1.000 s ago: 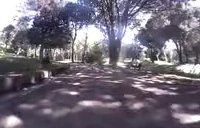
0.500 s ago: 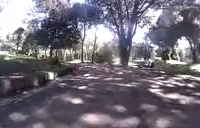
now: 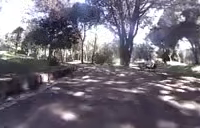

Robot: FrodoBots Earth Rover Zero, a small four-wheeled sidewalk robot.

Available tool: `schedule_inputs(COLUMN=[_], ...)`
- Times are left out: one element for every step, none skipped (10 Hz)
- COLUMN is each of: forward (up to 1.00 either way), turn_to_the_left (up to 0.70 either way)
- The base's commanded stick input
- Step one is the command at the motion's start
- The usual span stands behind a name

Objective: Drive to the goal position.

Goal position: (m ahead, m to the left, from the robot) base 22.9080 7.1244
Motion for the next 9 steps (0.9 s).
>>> schedule_inputs(forward=[0.85, 0.85, 0.85, 0.85, 0.85, 0.85, 0.85, 0.85, 0.85], turn_to_the_left=[0.0, 0.0, 0.0, 0.0, 0.0, 0.0, 0.0, 0.0, 0.0])
